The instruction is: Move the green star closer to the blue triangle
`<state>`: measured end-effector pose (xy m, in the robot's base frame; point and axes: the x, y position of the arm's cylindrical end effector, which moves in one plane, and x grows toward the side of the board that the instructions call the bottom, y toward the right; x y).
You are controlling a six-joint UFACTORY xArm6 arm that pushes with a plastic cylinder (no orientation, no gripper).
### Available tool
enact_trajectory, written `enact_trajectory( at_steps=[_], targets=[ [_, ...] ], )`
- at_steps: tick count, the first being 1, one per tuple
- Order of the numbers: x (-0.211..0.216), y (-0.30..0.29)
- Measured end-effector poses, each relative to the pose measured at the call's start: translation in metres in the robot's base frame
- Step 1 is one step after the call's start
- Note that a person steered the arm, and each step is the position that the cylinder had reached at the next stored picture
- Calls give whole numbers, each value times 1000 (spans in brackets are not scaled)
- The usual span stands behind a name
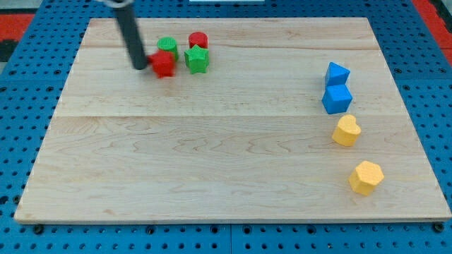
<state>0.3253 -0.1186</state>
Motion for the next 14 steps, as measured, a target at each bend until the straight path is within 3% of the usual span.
enact_trajectory(
  at_steps=[1, 3, 4, 6, 8, 10, 11, 12, 13, 14],
  targets=[
    [-2, 96],
    [-48, 110],
    [-35, 192],
    [-10, 142],
    [1, 227],
    [-40, 216],
    [-33, 264],
    [-40, 270],
    [-30, 219],
    [11, 220]
  ],
)
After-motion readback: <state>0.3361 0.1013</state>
